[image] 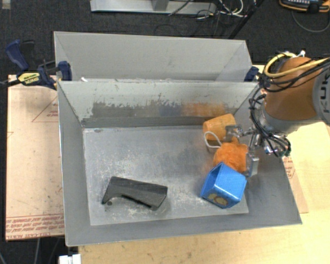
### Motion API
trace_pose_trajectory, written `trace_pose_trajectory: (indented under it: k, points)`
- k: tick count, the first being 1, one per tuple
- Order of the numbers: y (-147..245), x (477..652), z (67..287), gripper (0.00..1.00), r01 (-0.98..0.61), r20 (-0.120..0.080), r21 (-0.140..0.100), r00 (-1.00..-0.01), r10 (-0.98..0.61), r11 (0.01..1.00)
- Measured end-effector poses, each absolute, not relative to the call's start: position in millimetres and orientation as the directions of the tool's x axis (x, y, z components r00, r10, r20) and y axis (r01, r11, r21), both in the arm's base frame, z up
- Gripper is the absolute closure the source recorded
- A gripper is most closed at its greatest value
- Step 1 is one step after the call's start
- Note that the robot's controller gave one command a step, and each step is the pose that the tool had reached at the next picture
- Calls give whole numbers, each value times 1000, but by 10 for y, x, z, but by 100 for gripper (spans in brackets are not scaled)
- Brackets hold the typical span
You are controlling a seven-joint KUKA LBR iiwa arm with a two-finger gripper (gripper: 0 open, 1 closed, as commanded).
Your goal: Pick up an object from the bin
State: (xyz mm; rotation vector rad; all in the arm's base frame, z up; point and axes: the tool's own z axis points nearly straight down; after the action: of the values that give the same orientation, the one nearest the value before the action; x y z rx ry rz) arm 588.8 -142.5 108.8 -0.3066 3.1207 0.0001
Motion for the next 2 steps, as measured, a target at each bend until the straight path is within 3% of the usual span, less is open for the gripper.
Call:
trace_pose_trajectory:
  k: [1, 2]
  points:
    - [-1432, 5964, 966, 0, 119, 6, 4, -993, 119, 993]
    - [-1424, 6187, 738, 100, -375, -5, -1, -927, -375, 927]
